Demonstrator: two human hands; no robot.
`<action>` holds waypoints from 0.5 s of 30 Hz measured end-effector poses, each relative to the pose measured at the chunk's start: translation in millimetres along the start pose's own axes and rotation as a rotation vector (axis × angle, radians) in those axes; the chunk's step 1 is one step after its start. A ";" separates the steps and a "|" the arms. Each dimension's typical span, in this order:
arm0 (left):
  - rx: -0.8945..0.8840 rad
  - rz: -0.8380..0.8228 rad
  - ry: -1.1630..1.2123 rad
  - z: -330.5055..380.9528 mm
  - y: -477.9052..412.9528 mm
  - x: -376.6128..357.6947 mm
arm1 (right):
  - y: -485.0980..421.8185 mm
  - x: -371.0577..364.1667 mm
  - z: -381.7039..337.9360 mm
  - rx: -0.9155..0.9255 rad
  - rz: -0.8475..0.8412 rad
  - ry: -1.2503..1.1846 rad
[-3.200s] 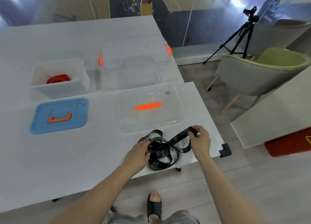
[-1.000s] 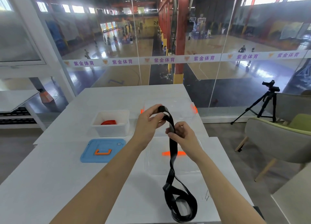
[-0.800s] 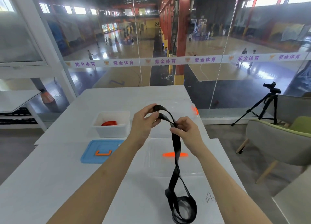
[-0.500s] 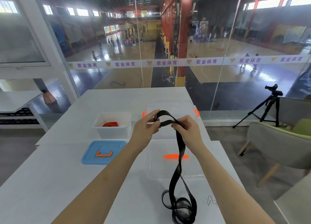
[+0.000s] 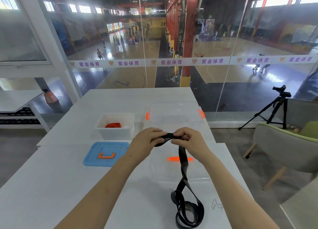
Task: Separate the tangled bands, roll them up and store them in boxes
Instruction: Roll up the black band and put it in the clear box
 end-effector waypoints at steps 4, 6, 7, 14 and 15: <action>0.159 0.019 0.256 1.4 5.8 -5.1 | 2.1 1.4 -1.2 -0.031 -0.034 -0.061; 0.199 0.006 0.363 1.3 7.4 -8.0 | 3.8 1.8 -1.1 -0.036 -0.032 -0.095; 0.208 -0.010 0.396 1.3 7.6 -8.8 | 4.9 1.8 -1.6 -0.034 -0.033 -0.109; 0.247 -0.141 0.343 4.1 5.7 -12.1 | 9.7 0.3 1.6 -0.050 -0.035 -0.131; 0.247 -0.137 0.311 5.5 5.0 -11.8 | 10.6 0.5 2.4 -0.055 -0.042 -0.130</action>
Point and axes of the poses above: each hand's wrist, its own y-axis away from the middle knuckle, its own x-axis out of the back of the hand, z = x × y, the point moved 1 cm from there along -y, towards the middle knuckle, and after that the axes turned 6 degrees about y, right-handed, at the moved point
